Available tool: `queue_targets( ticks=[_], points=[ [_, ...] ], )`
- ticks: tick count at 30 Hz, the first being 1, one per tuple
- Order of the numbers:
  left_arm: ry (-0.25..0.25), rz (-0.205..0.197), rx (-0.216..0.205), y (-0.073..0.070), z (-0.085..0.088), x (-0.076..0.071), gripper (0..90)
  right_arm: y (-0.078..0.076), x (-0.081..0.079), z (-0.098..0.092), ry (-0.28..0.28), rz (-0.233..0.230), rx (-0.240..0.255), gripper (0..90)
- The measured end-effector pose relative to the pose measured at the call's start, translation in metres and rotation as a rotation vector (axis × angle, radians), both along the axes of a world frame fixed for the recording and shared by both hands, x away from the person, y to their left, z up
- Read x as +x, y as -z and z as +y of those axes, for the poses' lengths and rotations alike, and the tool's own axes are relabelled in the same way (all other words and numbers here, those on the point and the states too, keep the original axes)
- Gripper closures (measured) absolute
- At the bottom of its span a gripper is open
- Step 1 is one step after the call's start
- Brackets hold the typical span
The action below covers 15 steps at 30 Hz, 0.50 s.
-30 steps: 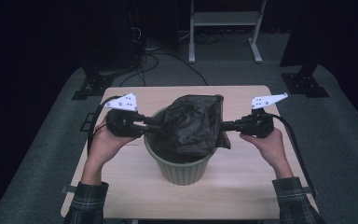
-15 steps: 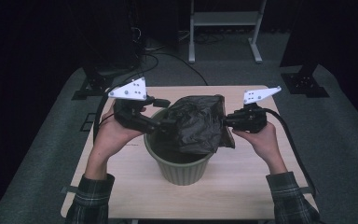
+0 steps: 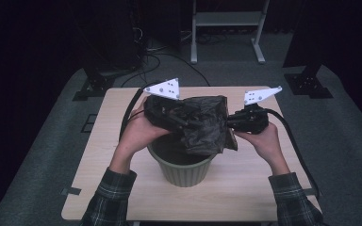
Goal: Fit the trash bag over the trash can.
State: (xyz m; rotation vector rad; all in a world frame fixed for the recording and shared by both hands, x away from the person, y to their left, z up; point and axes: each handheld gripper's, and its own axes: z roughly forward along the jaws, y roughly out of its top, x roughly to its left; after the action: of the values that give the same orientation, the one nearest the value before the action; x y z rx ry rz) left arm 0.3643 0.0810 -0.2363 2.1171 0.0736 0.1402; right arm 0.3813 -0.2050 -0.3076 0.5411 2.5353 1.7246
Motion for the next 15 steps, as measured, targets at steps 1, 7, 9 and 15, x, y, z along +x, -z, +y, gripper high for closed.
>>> queue_targets(
  ticks=[1,7,9,15],
  points=[
    [-0.001,-0.003,0.005,0.002,-0.001,0.001,56.8,0.000,0.000,0.000,-0.001,0.000,-0.001,86.3],
    [-0.042,-0.007,0.001,0.006,0.009,0.001,90.0,0.001,-0.003,-0.008,0.014,-0.004,0.005,80.2],
    [-0.056,-0.008,-0.002,0.007,0.018,0.000,90.0,0.002,-0.006,-0.017,0.028,0.000,0.025,74.7],
    [-0.098,-0.001,-0.034,0.011,0.052,-0.004,90.0,0.010,-0.013,-0.041,0.074,0.024,0.037,60.1]
  ],
)
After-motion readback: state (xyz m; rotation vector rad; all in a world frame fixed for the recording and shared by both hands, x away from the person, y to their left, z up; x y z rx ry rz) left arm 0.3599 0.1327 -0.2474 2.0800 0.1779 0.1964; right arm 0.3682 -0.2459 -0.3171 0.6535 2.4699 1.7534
